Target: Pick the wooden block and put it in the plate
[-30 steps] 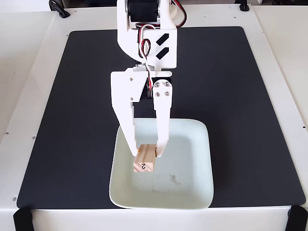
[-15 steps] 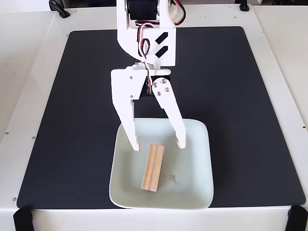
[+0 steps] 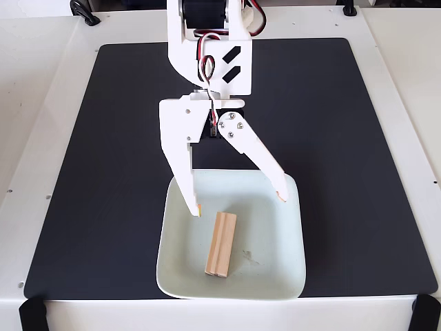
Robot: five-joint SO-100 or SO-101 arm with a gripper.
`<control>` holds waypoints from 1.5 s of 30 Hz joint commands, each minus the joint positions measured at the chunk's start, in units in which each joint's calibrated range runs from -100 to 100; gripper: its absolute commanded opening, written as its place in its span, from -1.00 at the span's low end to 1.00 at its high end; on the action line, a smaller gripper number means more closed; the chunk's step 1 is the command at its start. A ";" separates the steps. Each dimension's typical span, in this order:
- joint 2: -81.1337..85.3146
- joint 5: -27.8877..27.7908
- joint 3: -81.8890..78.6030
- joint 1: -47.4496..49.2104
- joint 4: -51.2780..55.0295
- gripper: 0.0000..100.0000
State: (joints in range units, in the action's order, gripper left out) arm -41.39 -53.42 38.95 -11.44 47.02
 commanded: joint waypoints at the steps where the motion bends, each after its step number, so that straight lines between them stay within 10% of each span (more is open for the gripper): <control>1: 6.64 0.13 -2.29 0.36 -0.32 -0.59; 5: 12.57 0.19 -9.67 0.92 -0.40 -1.00; 45: 130.88 3.82 -129.24 16.15 -0.49 -0.98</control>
State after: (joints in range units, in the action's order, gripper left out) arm 82.05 -49.50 -83.84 3.43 46.94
